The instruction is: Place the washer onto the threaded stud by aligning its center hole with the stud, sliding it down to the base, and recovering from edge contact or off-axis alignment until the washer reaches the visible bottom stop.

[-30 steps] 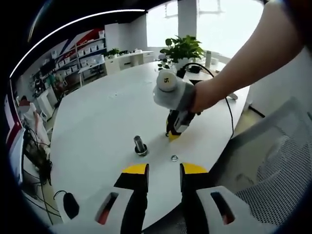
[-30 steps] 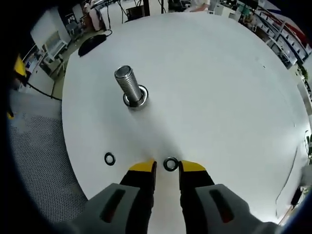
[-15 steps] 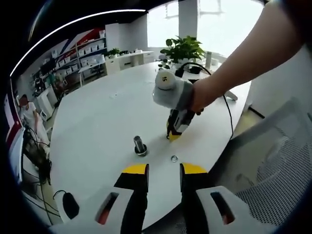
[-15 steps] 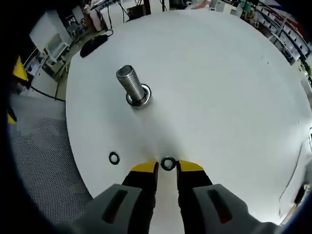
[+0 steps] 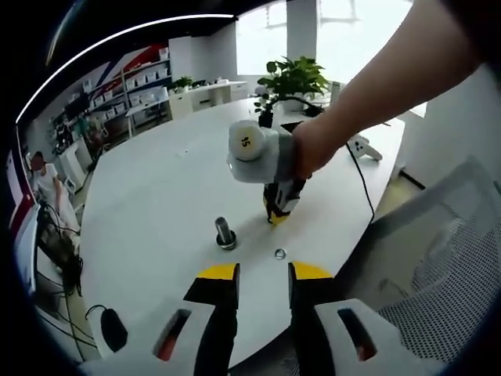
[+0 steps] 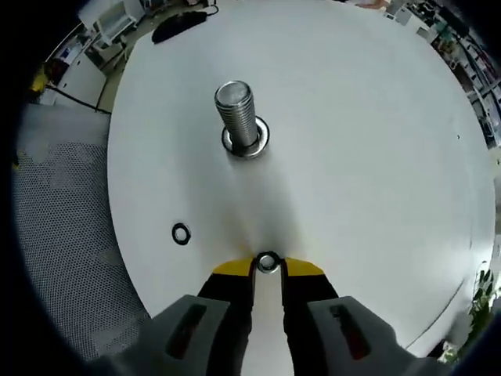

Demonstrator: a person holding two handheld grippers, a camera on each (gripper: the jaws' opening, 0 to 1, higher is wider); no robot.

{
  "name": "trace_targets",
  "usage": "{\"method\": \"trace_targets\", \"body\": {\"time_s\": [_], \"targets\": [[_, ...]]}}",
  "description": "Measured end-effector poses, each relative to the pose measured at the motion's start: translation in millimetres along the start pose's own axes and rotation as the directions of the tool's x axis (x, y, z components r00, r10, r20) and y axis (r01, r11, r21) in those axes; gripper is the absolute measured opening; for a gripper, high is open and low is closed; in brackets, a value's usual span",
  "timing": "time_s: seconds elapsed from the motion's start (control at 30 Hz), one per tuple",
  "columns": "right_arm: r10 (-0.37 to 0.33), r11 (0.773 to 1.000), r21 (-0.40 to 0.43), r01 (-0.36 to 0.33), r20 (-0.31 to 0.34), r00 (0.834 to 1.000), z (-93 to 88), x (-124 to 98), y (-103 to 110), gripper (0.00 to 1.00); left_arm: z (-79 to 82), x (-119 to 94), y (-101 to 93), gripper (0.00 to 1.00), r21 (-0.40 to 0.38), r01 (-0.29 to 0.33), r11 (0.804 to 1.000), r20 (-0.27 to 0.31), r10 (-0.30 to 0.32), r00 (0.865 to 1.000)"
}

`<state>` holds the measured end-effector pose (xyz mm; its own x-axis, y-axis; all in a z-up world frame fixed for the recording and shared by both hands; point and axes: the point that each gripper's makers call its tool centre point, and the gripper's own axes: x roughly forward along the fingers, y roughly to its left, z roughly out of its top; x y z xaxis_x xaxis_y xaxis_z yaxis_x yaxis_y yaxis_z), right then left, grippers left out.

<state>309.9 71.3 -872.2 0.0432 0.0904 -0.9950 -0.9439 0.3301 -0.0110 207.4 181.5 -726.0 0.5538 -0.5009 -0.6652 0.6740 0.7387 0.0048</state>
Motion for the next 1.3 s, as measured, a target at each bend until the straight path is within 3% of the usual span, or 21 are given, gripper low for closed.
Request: {"method": "trace_targets", "body": {"time_s": [0.13, 0.23, 0.4, 0.5, 0.73, 0.9, 1.3], "targets": [[-0.021, 0.999, -0.039, 0.019, -0.046, 0.999, 0.1, 1.4, 0.3, 0.15, -0.7, 0.2, 0.4, 0.23, -0.001, 0.000, 1.000, -0.002, 0.000, 1.000], [-0.034, 0.999, -0.002, 0.034, -0.069, 0.997, -0.4, 2.8, -1.8, 0.15, -0.6, 0.5, 0.8, 0.23, 0.002, -0.001, 1.000, -0.004, 0.001, 1.000], [-0.064, 0.995, -0.078, 0.057, -0.083, 0.995, 0.0, 3.9, 0.4, 0.15, -1.3, 0.2, 1.6, 0.22, 0.000, -0.004, 1.000, -0.006, 0.004, 1.000], [-0.058, 0.998, -0.044, 0.055, -0.081, 0.995, -0.2, 4.3, -2.1, 0.15, -1.4, 0.3, 1.7, 0.22, -0.001, -0.005, 1.000, -0.006, 0.005, 1.000], [-0.080, 0.996, -0.050, 0.080, -0.013, 0.997, -1.5, 1.3, 2.0, 0.14, -1.0, 0.0, 1.6, 0.22, -0.002, -0.004, 1.000, -0.004, 0.004, 1.000], [-0.080, 0.996, 0.034, 0.078, 0.068, 0.994, -3.5, -0.4, 1.6, 0.13, 0.3, -0.7, 2.7, 0.22, -0.009, -0.007, 1.000, 0.002, 0.007, 1.000], [-0.070, 0.992, 0.115, 0.056, 0.122, 0.990, -10.3, -11.1, 11.8, 0.13, 4.2, -2.7, 6.1, 0.23, -0.043, -0.013, 0.999, 0.026, 0.014, 1.000]]}}
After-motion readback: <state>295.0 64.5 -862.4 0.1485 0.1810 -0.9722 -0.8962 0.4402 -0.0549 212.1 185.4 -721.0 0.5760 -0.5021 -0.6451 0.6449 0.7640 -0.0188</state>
